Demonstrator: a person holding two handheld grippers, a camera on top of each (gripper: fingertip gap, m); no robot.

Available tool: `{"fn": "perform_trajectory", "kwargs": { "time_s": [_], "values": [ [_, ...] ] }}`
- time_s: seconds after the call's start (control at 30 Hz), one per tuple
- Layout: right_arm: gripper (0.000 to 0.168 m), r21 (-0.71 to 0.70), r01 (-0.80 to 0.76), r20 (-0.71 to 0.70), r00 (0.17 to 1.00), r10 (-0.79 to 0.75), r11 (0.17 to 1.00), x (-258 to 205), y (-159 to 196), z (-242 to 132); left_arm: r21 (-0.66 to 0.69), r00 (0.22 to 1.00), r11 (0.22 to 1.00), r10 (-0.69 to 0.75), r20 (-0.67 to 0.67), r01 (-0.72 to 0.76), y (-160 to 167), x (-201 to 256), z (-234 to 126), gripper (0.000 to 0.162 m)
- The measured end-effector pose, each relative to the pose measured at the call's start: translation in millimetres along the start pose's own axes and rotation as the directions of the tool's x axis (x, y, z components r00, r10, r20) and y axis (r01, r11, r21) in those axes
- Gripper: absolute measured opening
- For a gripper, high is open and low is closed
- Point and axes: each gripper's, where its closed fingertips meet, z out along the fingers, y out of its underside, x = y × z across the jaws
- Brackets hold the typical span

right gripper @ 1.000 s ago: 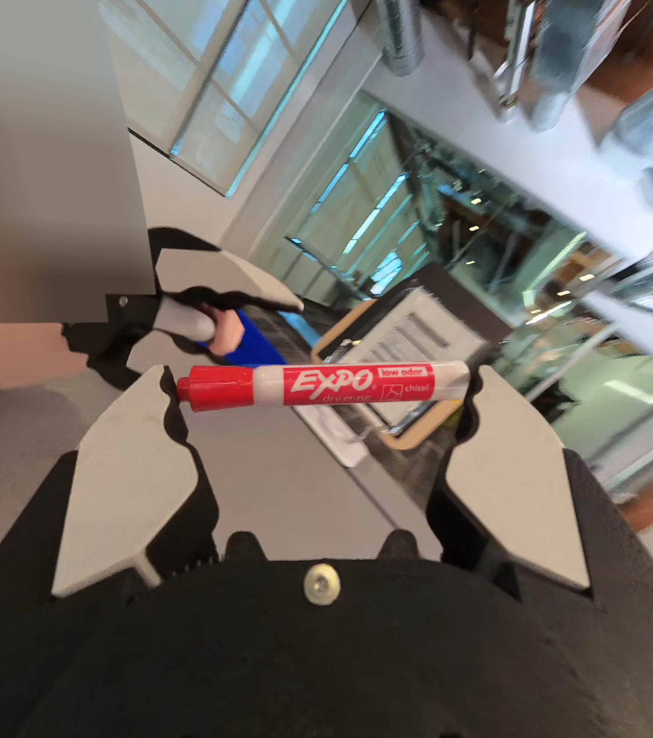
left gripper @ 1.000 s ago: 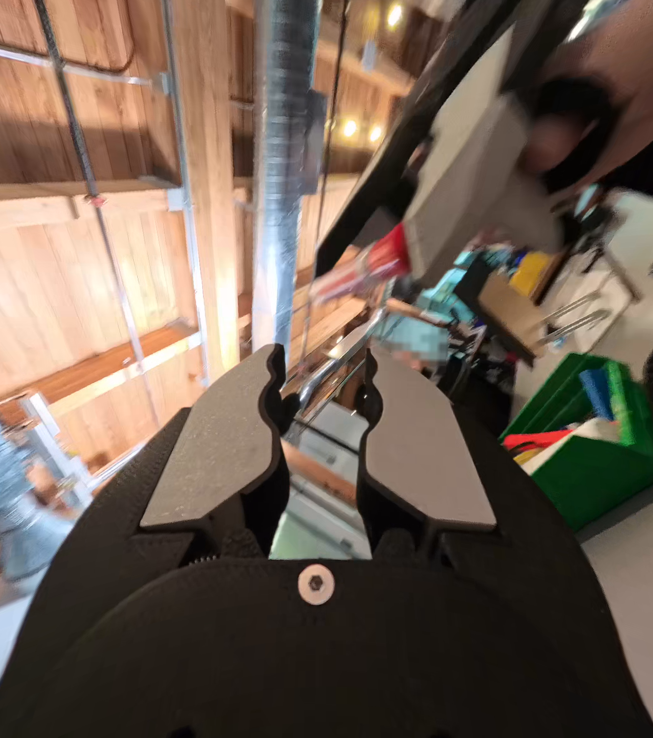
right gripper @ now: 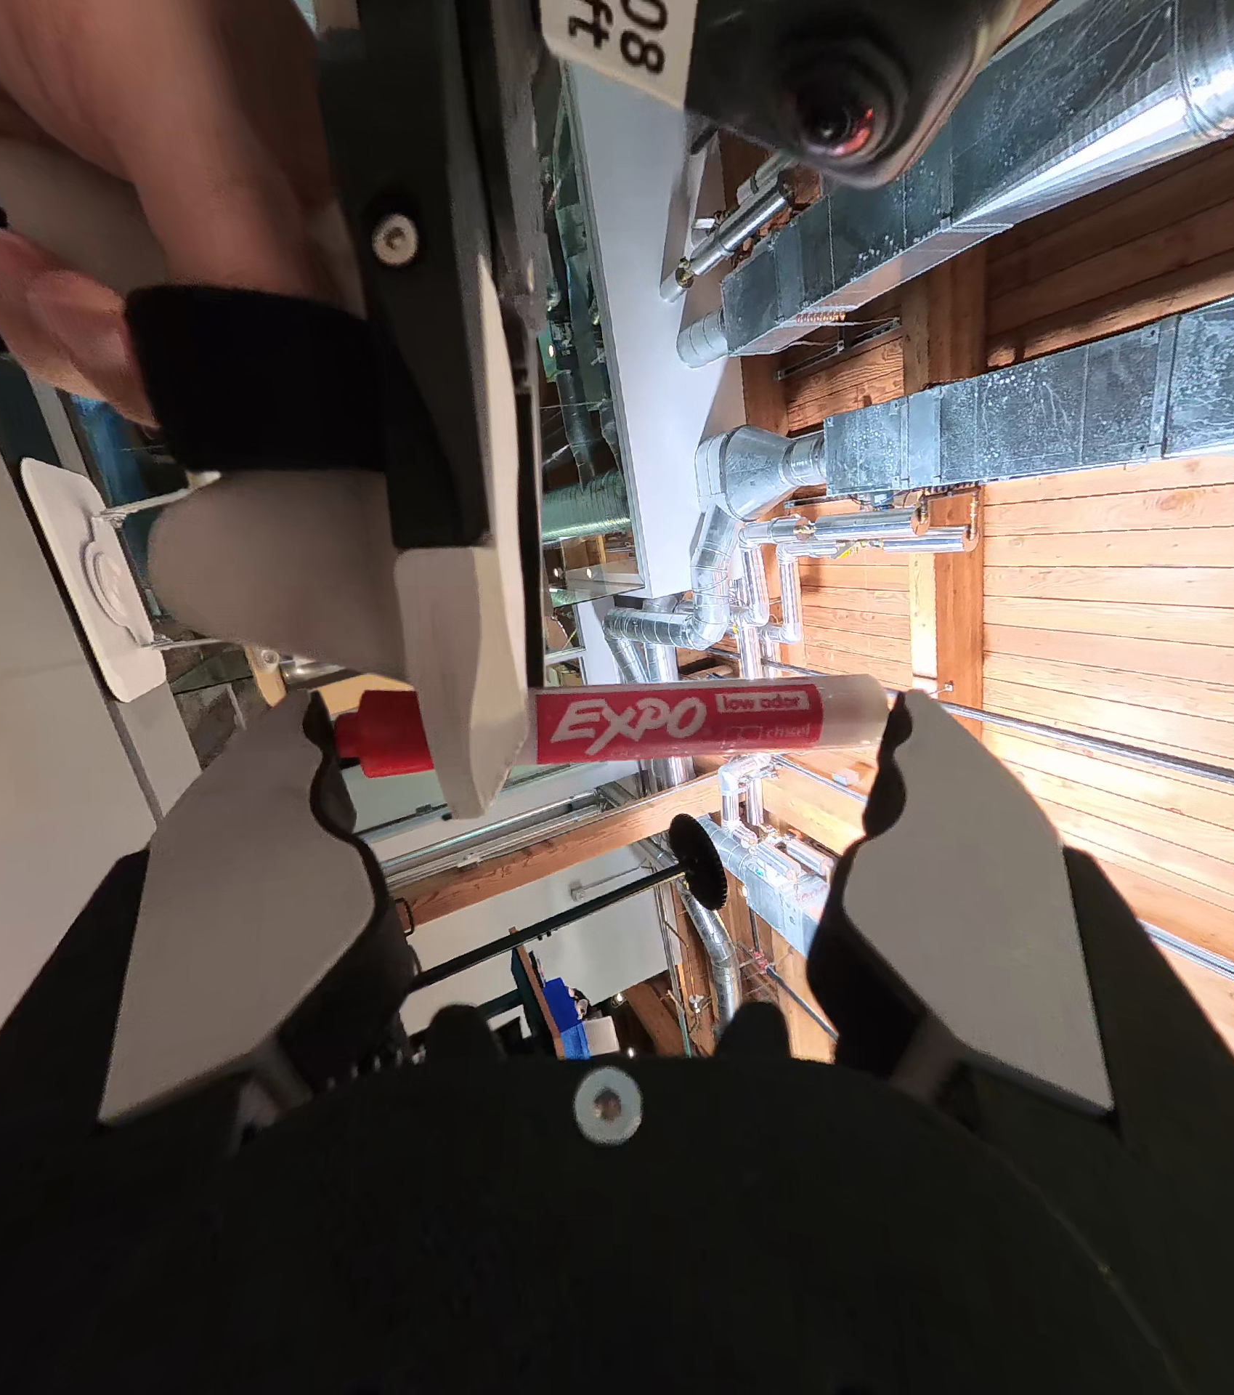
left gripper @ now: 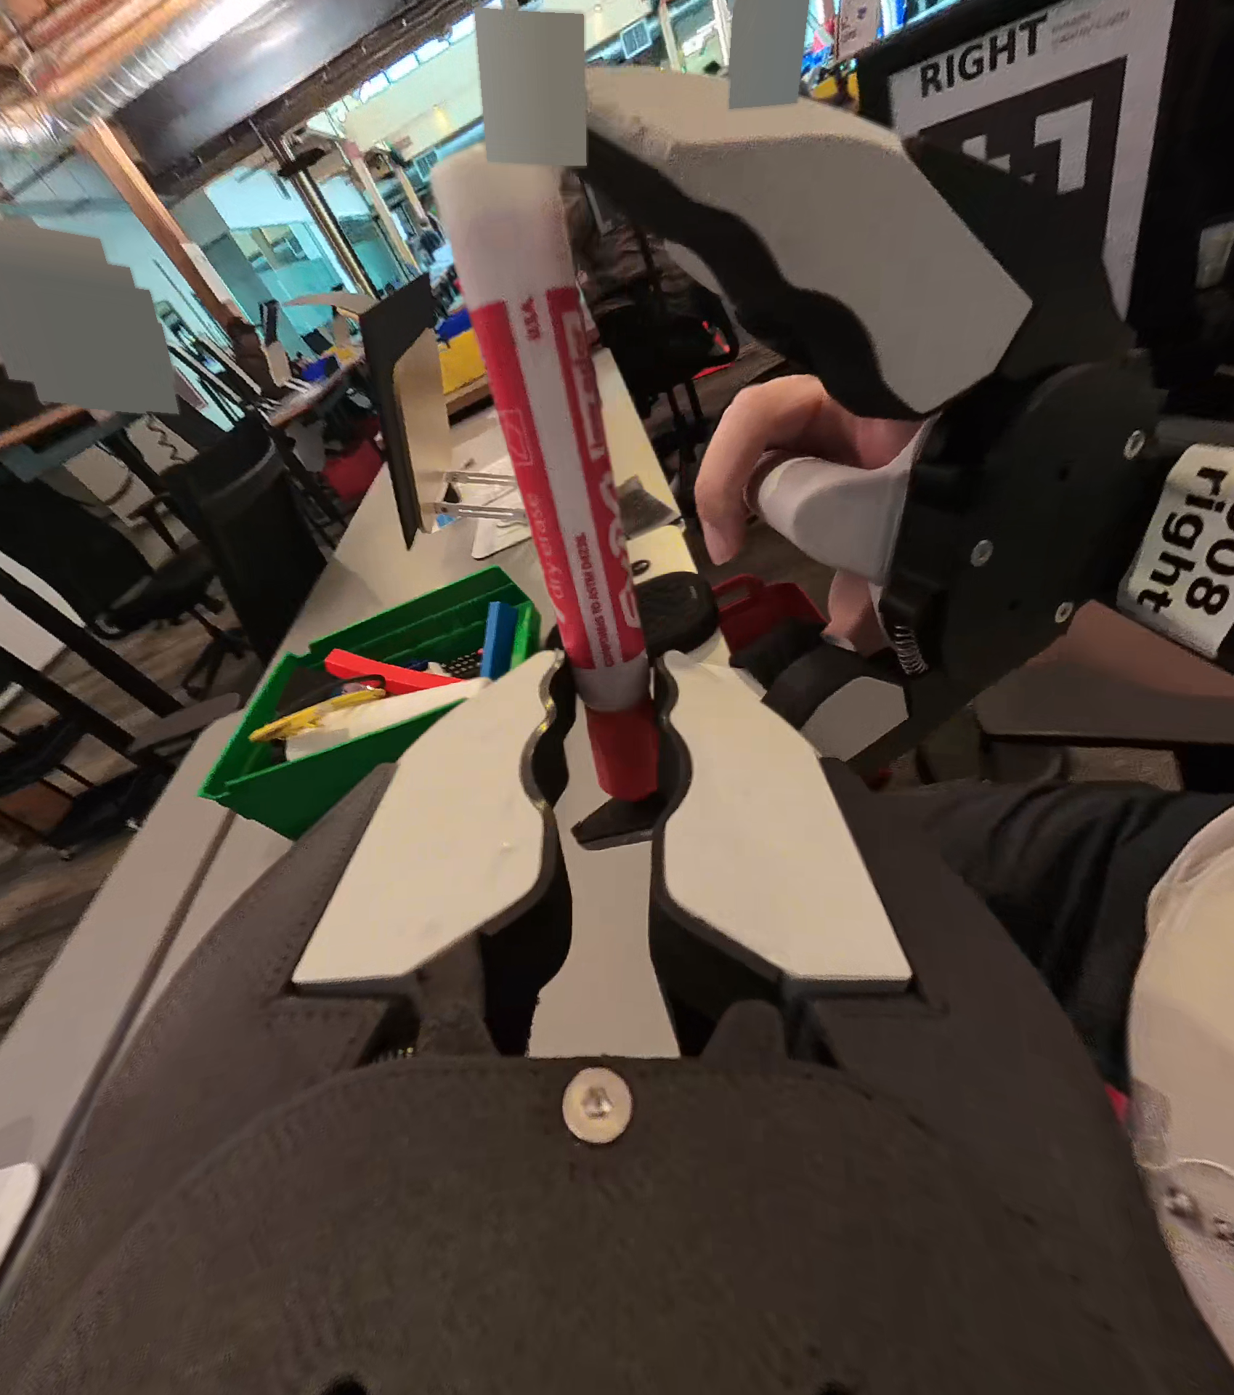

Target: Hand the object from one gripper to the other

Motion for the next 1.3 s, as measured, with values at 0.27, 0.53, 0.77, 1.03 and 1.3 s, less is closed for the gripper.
{"fn": "perform_trajectory", "kwargs": {
  "time_s": [0.27,0.53,0.77,1.03,1.3],
  "values": [
    [0.107,-0.020,-0.449,0.136,0.884,0.447,0.894,-0.9,3.6,-16.0,0.052,0.848,0.924,0.325,0.418,-0.380,-22.7,-48.7,-20.5,0.017],
    [0.076,-0.026,-0.987,0.389,0.139,0.911,0.161,25.5,-12.3,-21.8,-0.027,0.653,0.772,0.555,0.516,-0.635,-25.6,-36.2,-14.7,0.017],
    [0.020,0.068,-0.861,0.247,0.504,0.827,0.504,21.8,-7.9,-21.3,-0.013,0.698,0.783,0.561,0.445,-0.622,-17.7,-18.6,-0.4,0.017],
    [0.019,-0.143,-0.797,-0.088,0.601,0.795,0.587,70.3,128.2,-7.5,-0.031,0.753,0.852,0.479,0.451,-0.523,-18.7,-37.3,-12.1,0.039],
    [0.020,-0.775,-0.631,-0.226,0.331,0.916,0.036,-55.2,367.8,17.2,-0.196,0.735,0.852,0.519,0.436,-0.485,4.4,-58.5,-12.1,0.031]
  ]
}}
